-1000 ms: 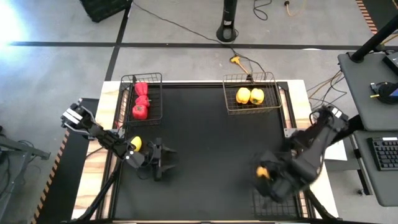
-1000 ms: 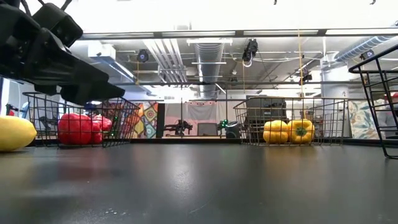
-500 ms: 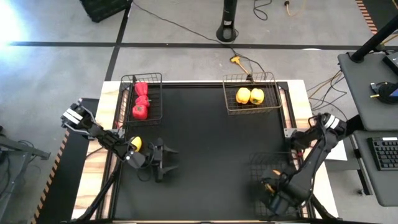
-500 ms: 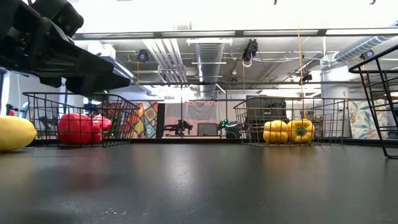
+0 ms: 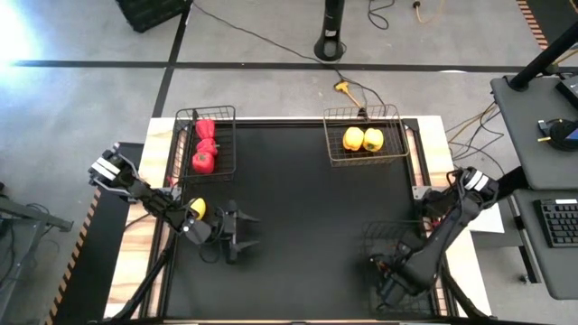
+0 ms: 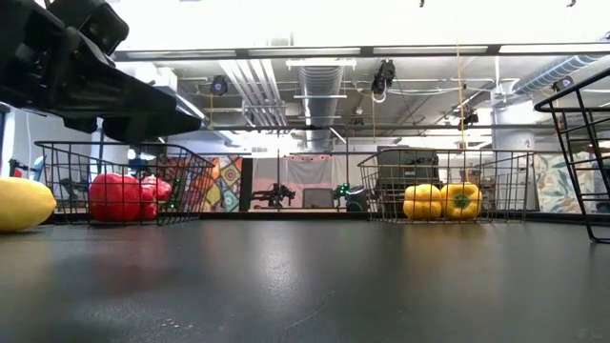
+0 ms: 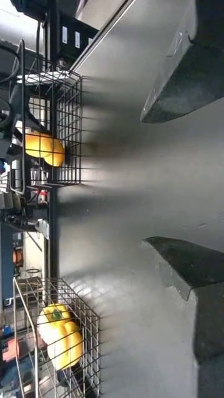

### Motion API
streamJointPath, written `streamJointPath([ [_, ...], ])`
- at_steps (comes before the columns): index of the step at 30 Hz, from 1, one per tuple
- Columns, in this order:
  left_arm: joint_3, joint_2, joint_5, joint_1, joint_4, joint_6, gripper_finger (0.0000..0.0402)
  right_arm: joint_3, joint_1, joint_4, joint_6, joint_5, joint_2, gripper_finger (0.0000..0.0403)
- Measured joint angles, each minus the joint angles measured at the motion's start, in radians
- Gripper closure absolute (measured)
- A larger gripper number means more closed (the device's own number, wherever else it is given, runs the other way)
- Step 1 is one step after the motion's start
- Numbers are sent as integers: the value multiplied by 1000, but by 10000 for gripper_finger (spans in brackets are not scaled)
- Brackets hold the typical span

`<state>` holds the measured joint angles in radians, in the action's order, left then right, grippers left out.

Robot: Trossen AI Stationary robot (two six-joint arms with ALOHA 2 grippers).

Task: Sort produce into baskets
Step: Put the bottom yellow lemon into the bottom black mesh basket, then put the yellow lemon into the bottom black mesh basket

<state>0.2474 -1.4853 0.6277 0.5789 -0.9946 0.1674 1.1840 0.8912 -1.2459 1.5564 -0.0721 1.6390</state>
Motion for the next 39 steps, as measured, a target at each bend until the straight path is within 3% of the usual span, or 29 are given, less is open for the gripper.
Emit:
streamJointPath([
  [6,0,0,0,0,0,31,106,-34,-13,-2,-43,12,0,120],
  [12,0,0,-1,3,3,54,106,-28,-25,-16,-50,71,-1,84],
  [18,0,0,-5,3,9,55,106,52,-40,-62,-56,103,-2,44],
  [22,0,0,-5,3,9,55,106,162,-61,-217,-82,227,-6,38],
  [25,0,0,-5,3,8,55,106,275,-84,-334,-49,212,-18,39],
  [27,0,0,-4,3,8,55,106,323,-98,-310,-31,121,-48,39],
  [31,0,0,-7,3,7,71,106,424,-124,-326,22,-232,-71,40],
  [35,0,0,-9,8,9,100,106,479,-147,-276,-102,-573,-73,40],
  [37,0,0,-9,20,11,104,106,482,-168,-201,-205,-669,-74,40],
  [39,-1,10,-9,44,25,105,106,474,-201,-109,-337,-694,-74,40],
])
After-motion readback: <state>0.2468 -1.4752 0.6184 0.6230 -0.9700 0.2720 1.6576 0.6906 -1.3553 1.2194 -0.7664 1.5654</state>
